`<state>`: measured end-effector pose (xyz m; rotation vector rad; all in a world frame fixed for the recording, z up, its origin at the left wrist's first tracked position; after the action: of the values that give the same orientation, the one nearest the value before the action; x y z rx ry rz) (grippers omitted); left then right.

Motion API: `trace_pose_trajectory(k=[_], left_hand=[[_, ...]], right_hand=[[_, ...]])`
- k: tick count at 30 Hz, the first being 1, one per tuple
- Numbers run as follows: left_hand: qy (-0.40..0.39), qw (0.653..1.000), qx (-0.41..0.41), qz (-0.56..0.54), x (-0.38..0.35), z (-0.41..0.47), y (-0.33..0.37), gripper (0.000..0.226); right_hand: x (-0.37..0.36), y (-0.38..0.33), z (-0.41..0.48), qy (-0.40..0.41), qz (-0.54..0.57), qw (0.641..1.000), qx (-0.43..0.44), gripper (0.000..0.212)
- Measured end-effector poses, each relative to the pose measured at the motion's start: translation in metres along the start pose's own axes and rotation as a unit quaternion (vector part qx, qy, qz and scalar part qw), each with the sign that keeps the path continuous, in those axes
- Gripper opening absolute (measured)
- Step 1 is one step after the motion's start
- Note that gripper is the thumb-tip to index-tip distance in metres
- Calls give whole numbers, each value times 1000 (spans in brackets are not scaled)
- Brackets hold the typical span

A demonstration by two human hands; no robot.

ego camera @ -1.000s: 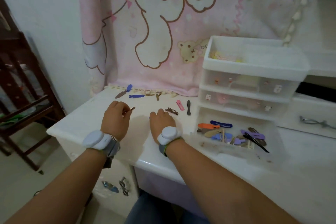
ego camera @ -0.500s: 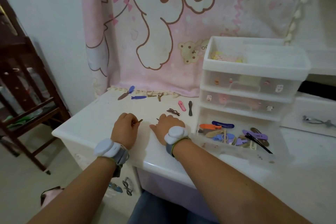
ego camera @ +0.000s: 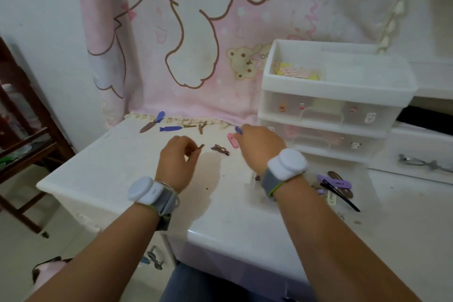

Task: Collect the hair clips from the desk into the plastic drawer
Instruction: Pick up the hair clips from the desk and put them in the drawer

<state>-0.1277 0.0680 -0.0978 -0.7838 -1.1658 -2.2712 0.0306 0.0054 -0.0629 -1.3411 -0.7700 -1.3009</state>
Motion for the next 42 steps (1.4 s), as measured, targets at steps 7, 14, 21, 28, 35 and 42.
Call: trace_pose_trajectory(k=[7, 14, 21, 28, 35, 42], left_hand=[[-130, 976, -157, -73, -63, 2, 110, 6], [-251, 942, -224, -19, -90, -17, 120, 19], [-74, 993, -92, -25, -20, 16, 25, 20], [-92, 986, 63, 123, 18, 36, -89, 37], [-124, 967, 88, 206, 10, 66, -128, 68], [-155, 963, 110, 190, -30, 119, -150, 85]], right_hand=[[15, 112, -54, -36, -68, 989, -125, 29], [9, 127, -70, -56, -100, 981, -156, 38], [27, 56, -48, 169, 40, 983, -61, 20], [-34, -60, -13, 74, 172, 982, 31, 46], [-107, -52, 43, -12, 11, 991, -131, 67], [-127, -43, 48, -27, -9, 993, -113, 70]])
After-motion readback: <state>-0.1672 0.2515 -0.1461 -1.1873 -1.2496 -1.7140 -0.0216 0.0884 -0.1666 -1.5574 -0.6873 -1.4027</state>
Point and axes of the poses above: each hand's wrist, its own z-axis towards the middle knuckle, its own x-axis out of the back of the hand, y = z × x, the point moved 5 cm from there along z, towards the middle knuckle, and after that the axes turned 1 degree about y, right-handed, at the moved point
